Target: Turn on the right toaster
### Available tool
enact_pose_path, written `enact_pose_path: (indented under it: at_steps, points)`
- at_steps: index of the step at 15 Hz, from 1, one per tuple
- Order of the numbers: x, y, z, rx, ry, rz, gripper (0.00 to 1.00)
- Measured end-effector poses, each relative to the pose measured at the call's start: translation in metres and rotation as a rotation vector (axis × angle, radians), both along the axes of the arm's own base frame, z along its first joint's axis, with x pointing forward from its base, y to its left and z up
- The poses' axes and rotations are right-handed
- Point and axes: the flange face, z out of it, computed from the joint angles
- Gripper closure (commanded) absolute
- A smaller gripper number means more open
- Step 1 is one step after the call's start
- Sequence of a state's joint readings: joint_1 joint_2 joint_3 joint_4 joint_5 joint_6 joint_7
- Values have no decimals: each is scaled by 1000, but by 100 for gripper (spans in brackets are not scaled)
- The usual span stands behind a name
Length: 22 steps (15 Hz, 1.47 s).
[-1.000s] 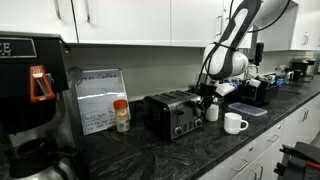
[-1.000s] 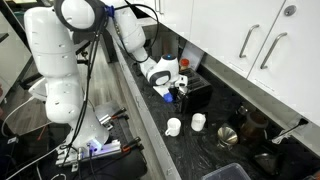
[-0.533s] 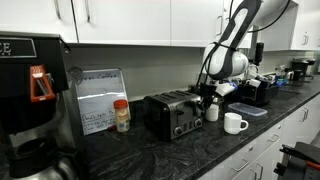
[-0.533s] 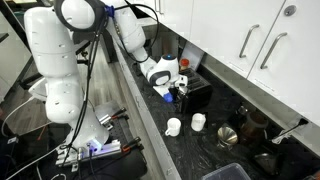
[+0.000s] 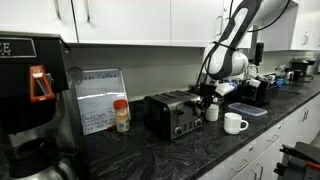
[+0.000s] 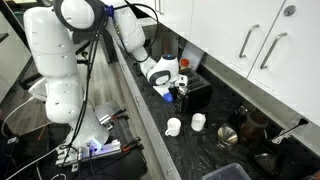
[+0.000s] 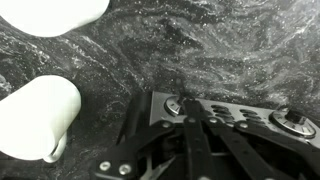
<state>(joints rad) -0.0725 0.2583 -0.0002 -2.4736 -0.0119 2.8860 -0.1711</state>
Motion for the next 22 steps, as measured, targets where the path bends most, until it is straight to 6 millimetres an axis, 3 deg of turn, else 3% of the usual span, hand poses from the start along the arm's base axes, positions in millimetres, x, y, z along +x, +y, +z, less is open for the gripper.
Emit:
enact_pose_path:
  at_steps: [5, 10, 19, 20, 22]
  points:
    - [0, 2, 2, 1, 7, 11, 100]
    - [-3, 19, 11, 22, 58, 34, 100]
    - [-2, 36, 70, 21, 70, 82, 100]
    - [-3, 39, 78, 21, 75, 89, 74]
    - [-5, 45, 96, 19, 87, 110, 67]
